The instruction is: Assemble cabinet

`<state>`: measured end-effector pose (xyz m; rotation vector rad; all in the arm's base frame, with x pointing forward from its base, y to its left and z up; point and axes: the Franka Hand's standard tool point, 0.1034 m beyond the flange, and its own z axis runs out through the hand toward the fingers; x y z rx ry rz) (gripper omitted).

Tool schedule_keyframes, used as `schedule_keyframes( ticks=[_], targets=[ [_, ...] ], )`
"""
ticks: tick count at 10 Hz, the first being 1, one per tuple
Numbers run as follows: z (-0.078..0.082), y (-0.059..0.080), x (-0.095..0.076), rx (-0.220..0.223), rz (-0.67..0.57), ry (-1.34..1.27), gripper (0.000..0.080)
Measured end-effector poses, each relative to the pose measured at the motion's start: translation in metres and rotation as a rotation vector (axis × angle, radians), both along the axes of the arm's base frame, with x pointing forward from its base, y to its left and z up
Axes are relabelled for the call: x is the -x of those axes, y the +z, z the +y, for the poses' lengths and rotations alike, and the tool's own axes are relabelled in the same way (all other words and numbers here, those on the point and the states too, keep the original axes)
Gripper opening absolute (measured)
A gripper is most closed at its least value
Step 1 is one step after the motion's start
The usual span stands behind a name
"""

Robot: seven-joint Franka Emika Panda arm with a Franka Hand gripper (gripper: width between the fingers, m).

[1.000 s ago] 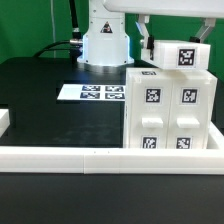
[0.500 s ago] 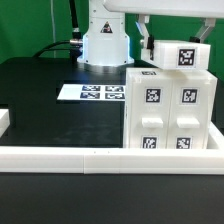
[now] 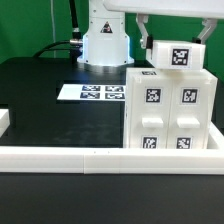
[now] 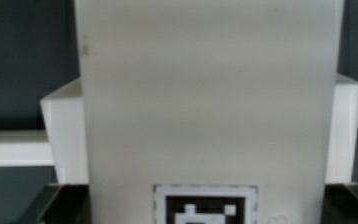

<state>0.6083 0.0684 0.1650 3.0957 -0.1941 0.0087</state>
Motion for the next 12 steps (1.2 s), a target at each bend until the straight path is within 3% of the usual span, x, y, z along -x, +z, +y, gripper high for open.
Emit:
schedule_keyframes(
  ticks=[12],
  targets=[
    [0.0031, -0.0005, -0.0018, -0.036, -0.031, -0.844, 0.0556]
  ],
)
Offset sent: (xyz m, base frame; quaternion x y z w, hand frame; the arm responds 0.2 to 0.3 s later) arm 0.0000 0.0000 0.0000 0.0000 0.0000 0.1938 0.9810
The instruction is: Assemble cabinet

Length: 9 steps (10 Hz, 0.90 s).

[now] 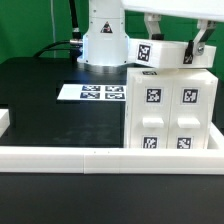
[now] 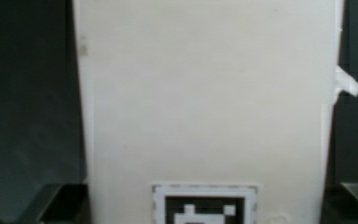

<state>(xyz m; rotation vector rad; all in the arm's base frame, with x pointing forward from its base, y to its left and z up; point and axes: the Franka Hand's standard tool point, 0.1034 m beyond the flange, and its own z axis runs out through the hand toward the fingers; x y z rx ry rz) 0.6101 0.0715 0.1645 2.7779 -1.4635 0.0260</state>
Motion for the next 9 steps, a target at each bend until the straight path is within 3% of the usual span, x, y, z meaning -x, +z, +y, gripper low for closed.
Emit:
schedule_keyframes(
  ticks=[9],
  targets=[
    [0.0085, -0.0007, -0.0010, -0.055, -0.003, -0.557, 0.0556]
  ],
)
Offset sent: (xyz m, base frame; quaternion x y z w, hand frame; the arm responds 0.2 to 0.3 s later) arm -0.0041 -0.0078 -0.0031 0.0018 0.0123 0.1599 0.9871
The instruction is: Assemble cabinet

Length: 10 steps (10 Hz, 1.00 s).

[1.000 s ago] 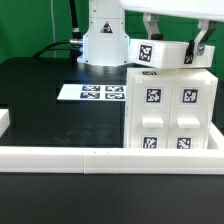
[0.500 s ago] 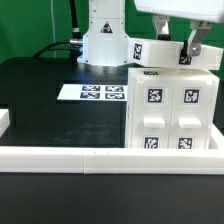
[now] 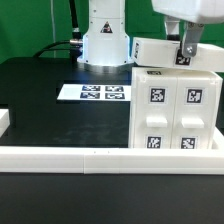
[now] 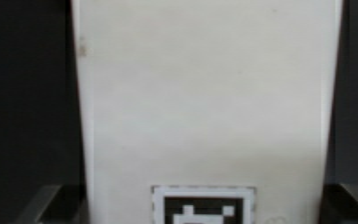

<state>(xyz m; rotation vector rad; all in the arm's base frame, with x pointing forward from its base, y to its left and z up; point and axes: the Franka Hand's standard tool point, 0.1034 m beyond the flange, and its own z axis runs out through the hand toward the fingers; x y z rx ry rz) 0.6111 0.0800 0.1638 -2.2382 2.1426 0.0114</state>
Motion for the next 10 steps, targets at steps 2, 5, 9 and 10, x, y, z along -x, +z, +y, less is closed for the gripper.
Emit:
schedule_keyframes(
  ticks=[2, 5, 9, 10],
  targets=[
    [0.002, 0.000, 0.000, -0.010, 0.000, 0.003, 0.0734],
    [0.005, 0.007, -0.002, -0.027, -0.012, 0.027, 0.0797],
    [0.007, 0.017, -0.005, -0.052, -0.031, 0.058, 0.0797],
    [0.008, 0.017, -0.005, -0.050, -0.032, 0.086, 0.0797]
  ],
)
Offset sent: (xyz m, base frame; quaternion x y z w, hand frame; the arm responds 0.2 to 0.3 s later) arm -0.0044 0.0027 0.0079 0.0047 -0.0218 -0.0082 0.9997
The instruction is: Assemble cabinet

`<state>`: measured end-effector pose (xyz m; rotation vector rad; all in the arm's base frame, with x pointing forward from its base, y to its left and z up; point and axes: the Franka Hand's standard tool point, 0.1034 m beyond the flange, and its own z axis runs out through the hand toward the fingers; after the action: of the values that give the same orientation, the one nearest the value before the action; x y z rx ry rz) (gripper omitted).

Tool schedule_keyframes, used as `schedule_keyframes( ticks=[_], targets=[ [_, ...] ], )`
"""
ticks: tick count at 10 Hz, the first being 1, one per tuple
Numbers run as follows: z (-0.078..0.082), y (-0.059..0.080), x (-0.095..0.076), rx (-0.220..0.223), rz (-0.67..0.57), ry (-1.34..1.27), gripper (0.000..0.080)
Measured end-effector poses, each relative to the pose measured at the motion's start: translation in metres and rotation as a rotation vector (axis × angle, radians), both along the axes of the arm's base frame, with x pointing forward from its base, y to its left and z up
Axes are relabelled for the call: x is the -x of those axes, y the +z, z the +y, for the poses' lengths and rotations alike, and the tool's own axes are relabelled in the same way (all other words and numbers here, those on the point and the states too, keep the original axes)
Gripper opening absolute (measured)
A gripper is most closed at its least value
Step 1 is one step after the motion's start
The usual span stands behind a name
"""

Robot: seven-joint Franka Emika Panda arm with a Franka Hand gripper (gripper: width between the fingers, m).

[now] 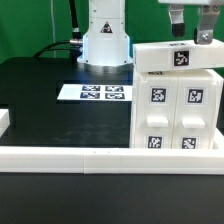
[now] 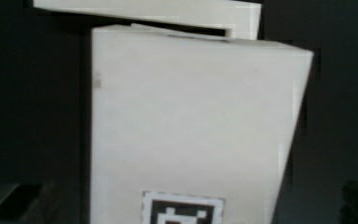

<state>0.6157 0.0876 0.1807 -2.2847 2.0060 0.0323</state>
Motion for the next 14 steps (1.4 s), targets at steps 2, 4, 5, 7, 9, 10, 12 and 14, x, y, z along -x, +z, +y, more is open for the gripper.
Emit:
schedule_keyframes(
  ticks=[2, 4, 5, 7, 9, 10, 12, 14],
  targets=[
    [0.0021, 0.0003, -0.0001, 0.008, -0.002, 0.112, 0.0797],
    [0.0042, 0.0025, -0.0032, 0.016, -0.023, 0.329, 0.0797],
    [0.0042, 0.0024, -0.0032, 0.020, -0.032, 0.422, 0.0797],
    [0.0067, 0.0038, -0.0031, 0.022, -0.037, 0.520, 0.0797],
    [0.0060, 0.0034, -0.0034, 0.031, -0.053, 0.687, 0.0797],
    [0.0064, 0.0034, -0.0034, 0.035, -0.061, 0.767, 0.0797],
    [0.0084, 0.0034, -0.0035, 0.046, -0.084, 1.002, 0.0797],
    [0.0061, 0.0021, -0.0039, 0.056, -0.104, 1.214, 0.0797]
  ],
)
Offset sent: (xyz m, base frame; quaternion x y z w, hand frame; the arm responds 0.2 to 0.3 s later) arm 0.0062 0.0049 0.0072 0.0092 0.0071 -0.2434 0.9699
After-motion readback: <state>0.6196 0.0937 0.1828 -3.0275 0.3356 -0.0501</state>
